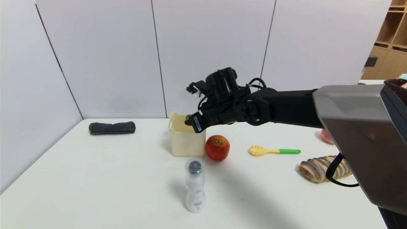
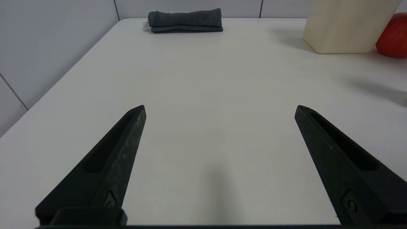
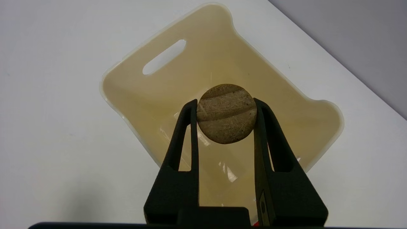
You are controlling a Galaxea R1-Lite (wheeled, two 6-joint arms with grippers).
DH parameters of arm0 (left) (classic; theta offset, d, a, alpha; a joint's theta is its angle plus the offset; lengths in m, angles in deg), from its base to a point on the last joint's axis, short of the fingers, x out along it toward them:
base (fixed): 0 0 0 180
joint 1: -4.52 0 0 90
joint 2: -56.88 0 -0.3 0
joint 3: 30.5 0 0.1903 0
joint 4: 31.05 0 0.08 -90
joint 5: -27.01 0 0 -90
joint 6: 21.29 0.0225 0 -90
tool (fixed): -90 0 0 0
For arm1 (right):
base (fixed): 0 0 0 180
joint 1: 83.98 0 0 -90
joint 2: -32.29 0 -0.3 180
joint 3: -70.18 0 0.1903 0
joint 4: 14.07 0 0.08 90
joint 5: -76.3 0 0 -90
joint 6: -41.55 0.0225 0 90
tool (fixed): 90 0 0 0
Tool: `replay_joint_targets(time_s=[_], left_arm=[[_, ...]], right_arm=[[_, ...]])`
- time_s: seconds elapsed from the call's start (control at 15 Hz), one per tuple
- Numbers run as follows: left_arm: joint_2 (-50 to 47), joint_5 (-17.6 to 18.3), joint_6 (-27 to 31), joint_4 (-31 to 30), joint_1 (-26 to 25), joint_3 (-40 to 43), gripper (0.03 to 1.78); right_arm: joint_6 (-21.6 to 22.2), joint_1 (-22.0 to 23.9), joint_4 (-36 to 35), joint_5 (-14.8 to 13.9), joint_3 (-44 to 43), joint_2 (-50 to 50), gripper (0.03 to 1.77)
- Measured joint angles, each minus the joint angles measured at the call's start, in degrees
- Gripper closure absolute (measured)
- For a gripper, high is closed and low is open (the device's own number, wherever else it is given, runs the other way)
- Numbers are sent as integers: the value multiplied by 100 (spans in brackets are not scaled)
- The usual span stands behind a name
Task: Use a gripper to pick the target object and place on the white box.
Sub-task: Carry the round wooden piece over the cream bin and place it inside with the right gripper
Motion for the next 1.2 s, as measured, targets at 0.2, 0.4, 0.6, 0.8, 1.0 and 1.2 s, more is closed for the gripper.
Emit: replay_joint_targets(time_s=[0.2, 0.4, 0.6, 0.8, 1.0, 1.2], left_arm=[[0, 2, 0, 0, 0, 0, 12], [0, 0, 2, 0, 0, 2, 12], [0, 0, 2, 0, 0, 2, 12], [0, 2, 2, 0, 0, 2, 12], [0, 2, 0, 0, 0, 0, 12], [0, 2, 0, 0, 0, 0, 12]], right_arm=[[-2, 6, 22, -1, 0, -18, 133], [-28, 6, 52, -1, 0, -29, 133], [-68, 11, 83, -1, 0, -30, 133], [-68, 17, 85, -4, 0, -35, 133], [-63, 11, 71, -4, 0, -40, 133], [-46, 9, 35, -4, 0, -41, 133]])
